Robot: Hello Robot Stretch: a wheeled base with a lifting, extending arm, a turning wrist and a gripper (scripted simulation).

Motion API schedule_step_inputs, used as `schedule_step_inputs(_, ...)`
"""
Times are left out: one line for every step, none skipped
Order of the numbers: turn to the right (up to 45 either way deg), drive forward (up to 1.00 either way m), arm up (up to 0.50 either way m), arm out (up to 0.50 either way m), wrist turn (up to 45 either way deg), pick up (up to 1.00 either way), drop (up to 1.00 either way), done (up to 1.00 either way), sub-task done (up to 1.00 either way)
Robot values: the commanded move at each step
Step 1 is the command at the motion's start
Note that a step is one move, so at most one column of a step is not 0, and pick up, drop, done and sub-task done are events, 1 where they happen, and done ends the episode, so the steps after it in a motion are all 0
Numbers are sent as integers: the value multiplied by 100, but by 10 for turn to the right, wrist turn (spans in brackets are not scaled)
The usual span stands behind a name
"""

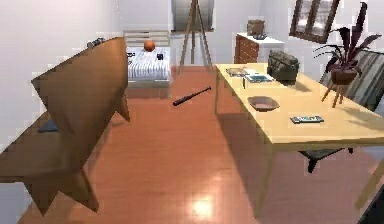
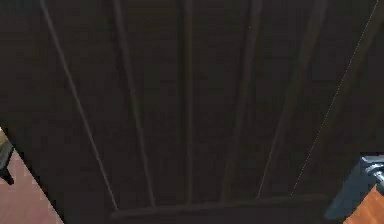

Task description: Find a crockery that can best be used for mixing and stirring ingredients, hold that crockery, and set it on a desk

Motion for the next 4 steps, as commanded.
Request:
schedule_step_inputs(0,45,0,0,0,0,0,0,0)
schedule_step_inputs(390,0,0,0,0,0,0,0,0)
schedule_step_inputs(0,5,0,0,0,0,0,0,0)
schedule_step_inputs(-450,0,0,0,0,0,0,0,0)
